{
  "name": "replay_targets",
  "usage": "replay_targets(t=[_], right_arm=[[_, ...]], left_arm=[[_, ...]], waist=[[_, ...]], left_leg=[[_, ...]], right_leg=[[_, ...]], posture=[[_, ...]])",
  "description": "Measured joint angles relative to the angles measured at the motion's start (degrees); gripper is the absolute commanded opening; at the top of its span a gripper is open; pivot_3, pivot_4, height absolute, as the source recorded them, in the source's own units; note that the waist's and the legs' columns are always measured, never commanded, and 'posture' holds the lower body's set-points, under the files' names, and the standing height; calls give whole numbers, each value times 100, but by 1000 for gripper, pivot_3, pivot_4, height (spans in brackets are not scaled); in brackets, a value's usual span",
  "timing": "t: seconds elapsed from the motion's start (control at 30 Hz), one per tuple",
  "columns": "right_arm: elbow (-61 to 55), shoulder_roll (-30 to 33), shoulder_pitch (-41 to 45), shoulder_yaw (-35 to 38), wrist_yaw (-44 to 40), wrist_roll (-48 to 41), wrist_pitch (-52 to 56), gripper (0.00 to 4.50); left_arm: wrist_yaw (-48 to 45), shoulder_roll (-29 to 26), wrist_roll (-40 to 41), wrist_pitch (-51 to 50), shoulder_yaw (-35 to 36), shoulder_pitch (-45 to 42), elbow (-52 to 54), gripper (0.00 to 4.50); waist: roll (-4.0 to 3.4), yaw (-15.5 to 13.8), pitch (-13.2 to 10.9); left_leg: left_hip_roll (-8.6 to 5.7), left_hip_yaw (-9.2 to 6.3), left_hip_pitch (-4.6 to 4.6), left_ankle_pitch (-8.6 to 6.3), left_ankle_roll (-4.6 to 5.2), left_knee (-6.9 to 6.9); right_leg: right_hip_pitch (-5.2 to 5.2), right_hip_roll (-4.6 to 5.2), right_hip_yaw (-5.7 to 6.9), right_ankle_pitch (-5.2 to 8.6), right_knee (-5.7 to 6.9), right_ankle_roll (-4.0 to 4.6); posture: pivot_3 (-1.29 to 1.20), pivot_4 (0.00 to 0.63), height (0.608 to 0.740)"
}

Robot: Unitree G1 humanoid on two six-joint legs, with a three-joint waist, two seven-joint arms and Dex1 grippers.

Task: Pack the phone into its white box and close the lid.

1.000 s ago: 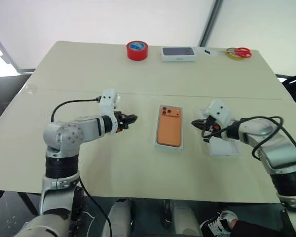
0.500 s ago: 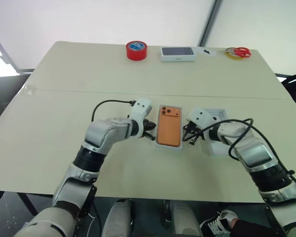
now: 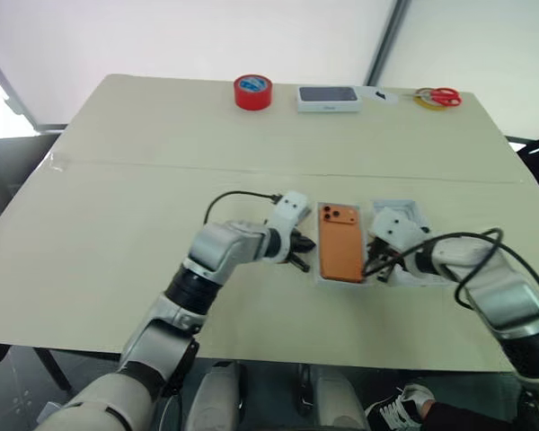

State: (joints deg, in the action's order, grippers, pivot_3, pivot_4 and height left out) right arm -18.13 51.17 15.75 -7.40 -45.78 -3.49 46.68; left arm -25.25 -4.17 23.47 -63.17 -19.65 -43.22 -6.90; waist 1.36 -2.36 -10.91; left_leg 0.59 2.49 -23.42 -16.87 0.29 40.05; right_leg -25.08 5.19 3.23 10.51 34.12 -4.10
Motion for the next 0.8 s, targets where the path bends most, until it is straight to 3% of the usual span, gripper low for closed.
replay_targets(t=[0.23, 0.57, 0.67, 0.8], right_arm=[[-462, 400, -938, 755, -41, -88, 239, 0], [-633, 529, -1274, 1100, -139, -266, 216, 0], [-591, 790, -1366, 1420, -362, -425, 112, 798], [-505, 1035, -1510, 1845, -678, -640, 45, 2833]], left_arm=[[-260, 519, -52, -2, -220, -32, -269, 43], [-564, 411, -168, 117, -186, -74, -379, 43], [-624, 185, -148, 53, -73, -40, -96, 0], [-681, -113, -41, -114, 162, 176, 348, 0]], waist=[[-4, 27, 2], [-9, 16, 4], [-10, 17, 4], [-10, 17, 5]], left_leg=[[10, -10, 2, 0, 1, -2], [12, -13, 1, -1, 1, -2], [13, -14, 1, -1, 1, -2], [14, -15, 1, -1, 1, -2]], right_leg=[[-9, -10, -2, 3, 4, -1], [-11, -13, -4, 3, 5, 0], [-11, -13, -4, 3, 5, 0], [-10, -14, -4, 3, 4, 0]], posture=[[0, 150, 730], [0, 150, 730], [0, 150, 730], [0, 150, 730]])
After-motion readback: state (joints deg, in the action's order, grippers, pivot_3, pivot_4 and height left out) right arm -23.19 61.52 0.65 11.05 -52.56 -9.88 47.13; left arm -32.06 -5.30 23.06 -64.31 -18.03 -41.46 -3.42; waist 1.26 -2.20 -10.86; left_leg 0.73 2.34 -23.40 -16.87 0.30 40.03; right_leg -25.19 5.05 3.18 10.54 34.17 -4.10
